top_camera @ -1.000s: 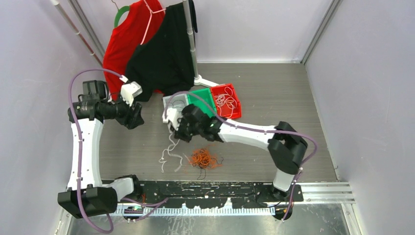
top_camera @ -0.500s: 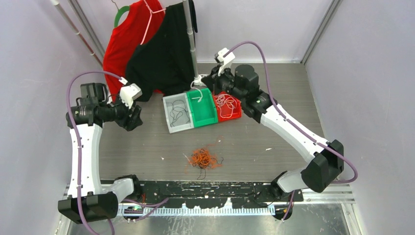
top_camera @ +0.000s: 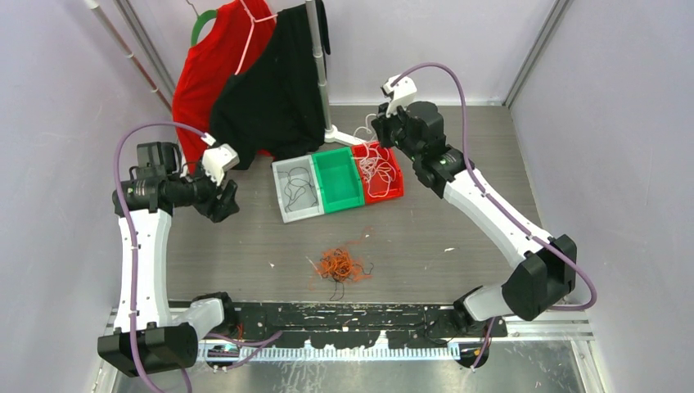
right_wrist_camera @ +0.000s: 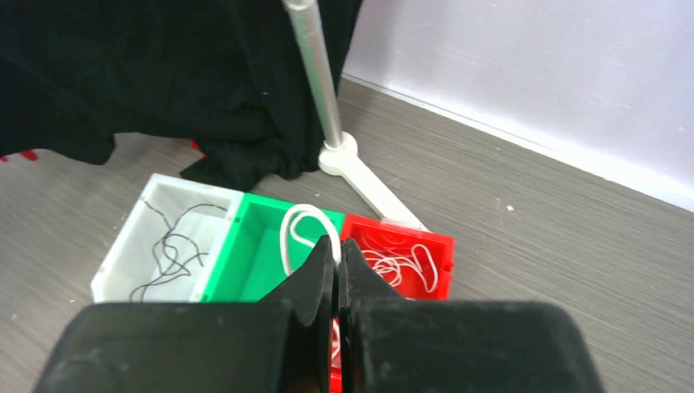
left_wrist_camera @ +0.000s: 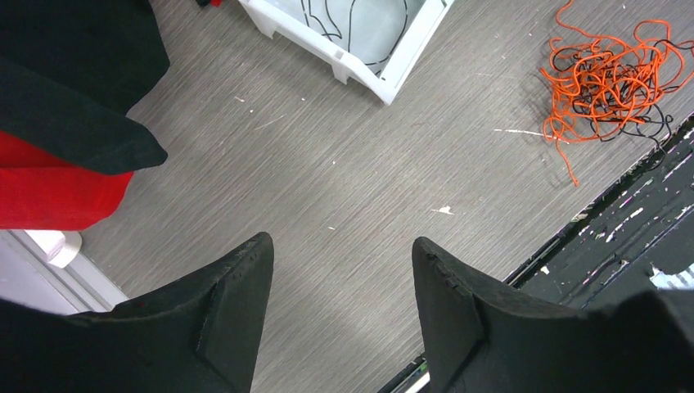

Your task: Untangle the cables

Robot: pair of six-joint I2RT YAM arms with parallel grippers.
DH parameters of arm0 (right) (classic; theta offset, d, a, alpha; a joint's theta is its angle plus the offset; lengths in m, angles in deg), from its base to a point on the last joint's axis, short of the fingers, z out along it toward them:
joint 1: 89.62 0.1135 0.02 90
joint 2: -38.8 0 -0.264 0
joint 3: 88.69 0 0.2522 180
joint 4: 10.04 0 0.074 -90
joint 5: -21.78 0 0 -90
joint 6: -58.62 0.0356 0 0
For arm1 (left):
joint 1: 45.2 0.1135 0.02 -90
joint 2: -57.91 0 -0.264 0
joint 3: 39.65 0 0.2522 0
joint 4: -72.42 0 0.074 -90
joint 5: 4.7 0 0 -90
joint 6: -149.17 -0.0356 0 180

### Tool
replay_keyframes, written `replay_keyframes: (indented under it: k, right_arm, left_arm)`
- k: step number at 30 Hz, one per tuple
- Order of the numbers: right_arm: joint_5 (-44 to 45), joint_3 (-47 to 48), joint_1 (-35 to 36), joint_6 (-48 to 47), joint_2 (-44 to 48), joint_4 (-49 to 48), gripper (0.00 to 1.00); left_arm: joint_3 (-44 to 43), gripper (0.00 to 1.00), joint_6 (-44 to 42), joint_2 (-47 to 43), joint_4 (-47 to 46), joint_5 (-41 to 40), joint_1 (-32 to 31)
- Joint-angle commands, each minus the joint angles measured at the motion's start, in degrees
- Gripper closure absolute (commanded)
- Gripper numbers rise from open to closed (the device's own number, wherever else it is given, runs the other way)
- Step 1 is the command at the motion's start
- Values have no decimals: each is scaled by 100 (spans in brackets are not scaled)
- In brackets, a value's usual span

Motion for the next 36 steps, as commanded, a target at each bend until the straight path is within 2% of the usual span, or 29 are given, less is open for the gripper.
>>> replay_keyframes:
  k: [1,12,22,26,29,34,36]
  right_arm:
    - [322,99,-104,-270,-79,-121,99]
    - [791,3,-176,-594,-702,139,99]
    - [1553,92,-176,-647,-1698,399,99]
    - [1465,125,-176,-685,-1930,487,99]
    - [1358,316,-159,-676,-2175,679,99]
    - [1075,580,-163,-486,-2484,780,81]
    - [912,676,-156,-249,-2489,736,69]
  left_arm:
    - [46,37,-107,-135,-84,144,50]
    - [71,37,-193,-138,-54,123,50]
    - [51,34,-168,-127,-18,171,50]
    - [54,33,-188,-114,-5,162,50]
    - [65,28,-164,-73,-26,184,50]
    - [128,19,-130,-11,59,396,46]
    - [207,18,-186,-8,155,554,50]
